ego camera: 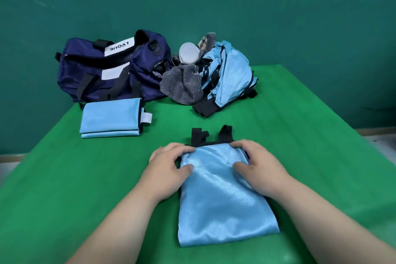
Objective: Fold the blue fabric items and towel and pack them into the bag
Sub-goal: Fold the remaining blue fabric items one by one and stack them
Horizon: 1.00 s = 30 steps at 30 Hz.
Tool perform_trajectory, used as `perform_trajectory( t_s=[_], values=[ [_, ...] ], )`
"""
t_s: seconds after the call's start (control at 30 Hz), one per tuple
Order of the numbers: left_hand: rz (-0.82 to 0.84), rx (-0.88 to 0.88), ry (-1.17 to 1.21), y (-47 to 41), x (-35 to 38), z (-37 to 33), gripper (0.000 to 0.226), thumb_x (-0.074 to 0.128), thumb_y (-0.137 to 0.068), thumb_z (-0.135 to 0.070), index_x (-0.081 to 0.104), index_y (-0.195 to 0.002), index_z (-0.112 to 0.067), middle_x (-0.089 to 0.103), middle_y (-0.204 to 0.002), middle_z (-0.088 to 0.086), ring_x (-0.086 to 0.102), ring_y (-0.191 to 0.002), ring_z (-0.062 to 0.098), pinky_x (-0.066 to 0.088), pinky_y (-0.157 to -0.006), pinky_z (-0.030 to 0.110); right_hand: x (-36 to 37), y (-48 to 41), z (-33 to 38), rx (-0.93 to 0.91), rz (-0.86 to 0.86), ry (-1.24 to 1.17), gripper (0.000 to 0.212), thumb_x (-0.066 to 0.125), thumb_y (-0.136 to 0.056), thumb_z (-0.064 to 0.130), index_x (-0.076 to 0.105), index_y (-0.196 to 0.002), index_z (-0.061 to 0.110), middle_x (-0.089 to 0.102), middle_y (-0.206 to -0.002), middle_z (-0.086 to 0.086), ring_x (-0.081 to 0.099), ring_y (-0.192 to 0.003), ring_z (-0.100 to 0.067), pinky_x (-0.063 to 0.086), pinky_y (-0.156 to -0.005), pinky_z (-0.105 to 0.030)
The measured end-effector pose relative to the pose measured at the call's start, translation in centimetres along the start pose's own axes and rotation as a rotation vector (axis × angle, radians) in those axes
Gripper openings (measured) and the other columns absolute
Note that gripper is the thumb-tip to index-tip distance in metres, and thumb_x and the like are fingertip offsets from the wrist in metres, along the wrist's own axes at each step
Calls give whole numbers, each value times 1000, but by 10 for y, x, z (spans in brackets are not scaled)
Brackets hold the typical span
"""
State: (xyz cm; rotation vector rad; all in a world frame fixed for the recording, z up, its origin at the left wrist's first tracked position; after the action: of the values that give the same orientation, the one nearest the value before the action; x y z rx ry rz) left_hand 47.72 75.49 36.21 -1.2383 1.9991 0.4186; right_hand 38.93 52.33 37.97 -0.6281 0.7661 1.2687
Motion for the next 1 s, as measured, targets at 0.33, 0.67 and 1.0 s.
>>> perform_trajectory(
  t_s=[0.33, 0.67, 1.0],
  values=[
    [4, 304, -134, 98, 0, -41, 46, 44, -89, -54, 59, -130, -39, 27, -156, -22, 4, -149, -1, 7, -120, 33, 4, 82, 20, -296, -59, 95, 53, 49, -101, 37, 35, -150, 26, 14, -164, 7, -1, -152, -8, 5, -124, -32],
    [401, 247, -678, 77, 10, -32, 77, 27, -97, -65, -7, -157, -31, -26, -159, -18, -27, -144, -3, -10, -122, 41, 23, 78, 12, -242, 164, 460, 74, 28, -101, 55, 3, -160, 20, -15, -166, 0, -18, -151, -15, -5, -124, -38],
    [435, 294, -745, 60, 13, -21, 79, 11, -95, -68, -18, -155, -26, -31, -159, -9, -32, -143, 3, -12, -122, 39, 23, 61, 13, -237, 246, 539, 75, 12, -100, 58, -5, -159, 14, -20, -165, -5, -23, -150, -19, -7, -124, -37]
  ],
)
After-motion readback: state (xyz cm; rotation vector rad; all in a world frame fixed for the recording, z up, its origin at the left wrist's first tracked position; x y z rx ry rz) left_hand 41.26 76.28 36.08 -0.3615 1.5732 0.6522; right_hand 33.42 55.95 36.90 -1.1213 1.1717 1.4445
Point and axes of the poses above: each hand's wrist, its own y-axis away from the middle knuckle, its own x-axis out of the palm, z = x × y, the point moved 1 cm from there along -y, towards the middle knuckle
